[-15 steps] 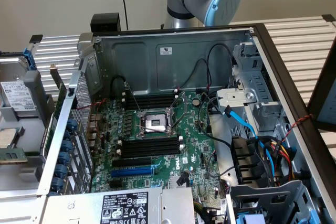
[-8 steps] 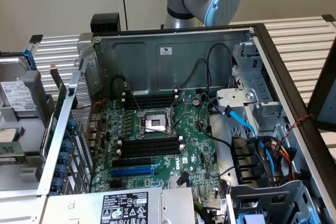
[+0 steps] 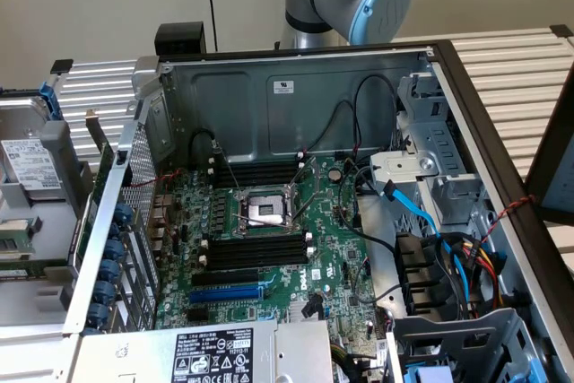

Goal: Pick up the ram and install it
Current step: 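Pick up the ram and move it above insertion slot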

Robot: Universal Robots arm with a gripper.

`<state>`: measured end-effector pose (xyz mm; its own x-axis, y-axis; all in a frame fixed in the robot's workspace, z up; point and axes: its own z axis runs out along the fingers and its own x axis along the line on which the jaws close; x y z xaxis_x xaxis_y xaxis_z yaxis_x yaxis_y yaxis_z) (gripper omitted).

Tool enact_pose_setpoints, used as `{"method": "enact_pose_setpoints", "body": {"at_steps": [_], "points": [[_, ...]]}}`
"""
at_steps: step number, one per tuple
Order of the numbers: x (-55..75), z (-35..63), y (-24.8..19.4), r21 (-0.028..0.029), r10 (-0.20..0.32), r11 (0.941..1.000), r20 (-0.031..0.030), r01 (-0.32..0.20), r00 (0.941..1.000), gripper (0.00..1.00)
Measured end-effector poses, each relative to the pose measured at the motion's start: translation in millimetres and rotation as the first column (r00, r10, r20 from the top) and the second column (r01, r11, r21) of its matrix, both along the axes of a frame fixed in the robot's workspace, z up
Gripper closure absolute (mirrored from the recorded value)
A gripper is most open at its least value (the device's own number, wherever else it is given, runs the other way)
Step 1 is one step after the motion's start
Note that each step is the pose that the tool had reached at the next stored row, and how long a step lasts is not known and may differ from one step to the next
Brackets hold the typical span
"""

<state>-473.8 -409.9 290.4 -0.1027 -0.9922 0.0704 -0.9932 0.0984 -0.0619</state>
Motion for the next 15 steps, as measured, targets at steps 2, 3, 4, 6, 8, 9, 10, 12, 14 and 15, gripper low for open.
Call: {"method": "enact_pose_setpoints", "body": {"at_steps": [2, 3, 4, 6, 8, 9, 10, 12, 14, 15], "points": [[0.0, 4.2, 0.0, 0.0, 0.0, 1.0, 0.0001, 0.0, 1.0, 0.88], [0.0, 5.8, 0.0, -0.0003, 0.0, 1.0, 0.0, 0.0, 1.0, 0.88], [0.0, 7.1, 0.0, -0.0007, 0.0, 1.0, 0.0, 0.0, 1.0, 0.88], [0.0, 9.4, 0.0, -0.0023, 0.0, 1.0, 0.0001, 0.0, 1.0, 0.88], [0.0, 12.2, 0.1, -0.0048, 0.0, 1.0, 0.0004, 0.0, 1.0, 0.88], [0.0, 14.0, 0.2, -0.0066, 0.0, 1.0, 0.0007, 0.0, 1.0, 0.88], [0.0, 16.4, 0.2, -0.0084, 0.0, 1.0, 0.0011, 0.0, 1.0, 0.88], [0.0, 23.0, 0.2, -0.0122, 0.0, 0.9999, 0.0015, 0.0, 1.0, 0.88], [0.0, 28.4, 0.3, -0.0161, 0.0, 0.9999, 0.0016, 0.0, 1.0, 0.88], [0.0, 31.5, 0.3, -0.0183, 0.0, 0.9998, 0.0016, 0.0, 1.0, 0.88]]}}
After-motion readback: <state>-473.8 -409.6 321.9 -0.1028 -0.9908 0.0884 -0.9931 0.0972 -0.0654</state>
